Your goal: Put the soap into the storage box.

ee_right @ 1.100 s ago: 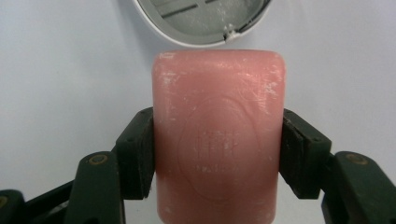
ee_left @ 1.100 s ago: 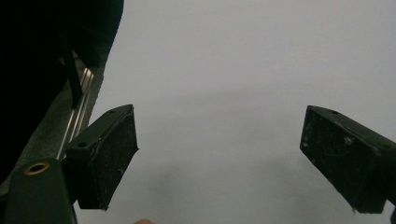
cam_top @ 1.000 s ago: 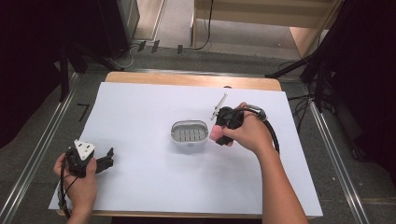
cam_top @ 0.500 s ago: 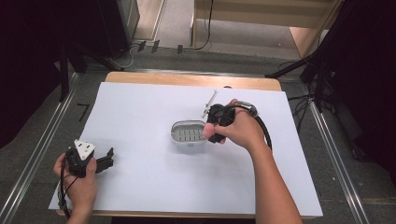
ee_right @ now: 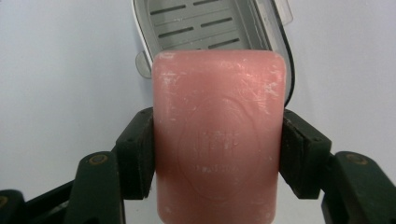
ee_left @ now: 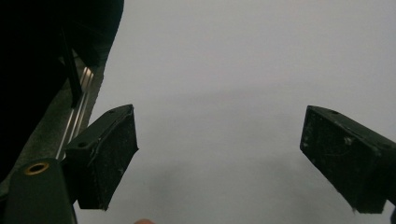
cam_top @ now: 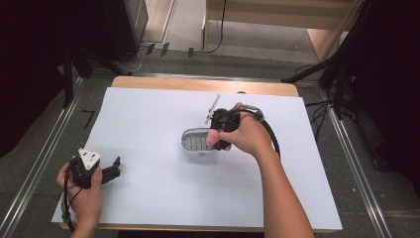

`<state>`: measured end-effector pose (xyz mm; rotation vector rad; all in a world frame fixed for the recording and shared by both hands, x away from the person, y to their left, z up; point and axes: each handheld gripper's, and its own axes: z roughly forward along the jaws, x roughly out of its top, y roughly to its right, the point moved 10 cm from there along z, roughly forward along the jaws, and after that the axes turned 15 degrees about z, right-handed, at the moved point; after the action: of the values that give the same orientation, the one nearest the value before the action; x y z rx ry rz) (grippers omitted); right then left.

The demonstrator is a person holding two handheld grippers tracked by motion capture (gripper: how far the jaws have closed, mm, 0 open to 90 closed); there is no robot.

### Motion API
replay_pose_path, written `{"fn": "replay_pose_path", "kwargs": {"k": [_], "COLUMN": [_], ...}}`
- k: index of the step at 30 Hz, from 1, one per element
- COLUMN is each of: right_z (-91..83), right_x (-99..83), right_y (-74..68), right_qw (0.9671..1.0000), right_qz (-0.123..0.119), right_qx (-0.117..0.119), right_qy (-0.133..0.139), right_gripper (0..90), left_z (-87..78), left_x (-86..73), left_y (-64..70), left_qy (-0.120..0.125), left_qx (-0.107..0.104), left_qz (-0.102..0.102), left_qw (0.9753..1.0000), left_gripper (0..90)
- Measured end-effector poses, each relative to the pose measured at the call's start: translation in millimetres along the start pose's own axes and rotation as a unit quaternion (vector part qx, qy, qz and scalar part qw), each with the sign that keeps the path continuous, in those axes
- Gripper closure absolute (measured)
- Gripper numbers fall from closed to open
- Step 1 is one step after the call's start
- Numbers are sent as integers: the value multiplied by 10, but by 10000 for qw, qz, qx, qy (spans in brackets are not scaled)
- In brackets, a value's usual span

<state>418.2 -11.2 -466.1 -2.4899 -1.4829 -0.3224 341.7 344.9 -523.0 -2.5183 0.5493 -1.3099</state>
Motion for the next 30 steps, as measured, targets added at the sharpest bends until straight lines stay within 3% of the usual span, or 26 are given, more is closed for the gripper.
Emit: {"fn": "replay_pose_path", "kwargs": {"k": [19, 30], "right_z": [107, 190], "right_x": [285, 450], "right_y": [-138, -190], "right_qw": [9997, 9985], "right_qz": [-224, -547], "right_qx": [75, 97], "right_qy": [-8, -25], "right_gripper": [389, 389], "left_z": [-1, -5], "left_x": [-1, -1], "left_y": [-2, -6], "left_qy": [6, 18], "left_qx": [-13, -29], "left_qz": [-15, -39], "left_qw": [10000, 10000], "left_gripper": [126, 128]}}
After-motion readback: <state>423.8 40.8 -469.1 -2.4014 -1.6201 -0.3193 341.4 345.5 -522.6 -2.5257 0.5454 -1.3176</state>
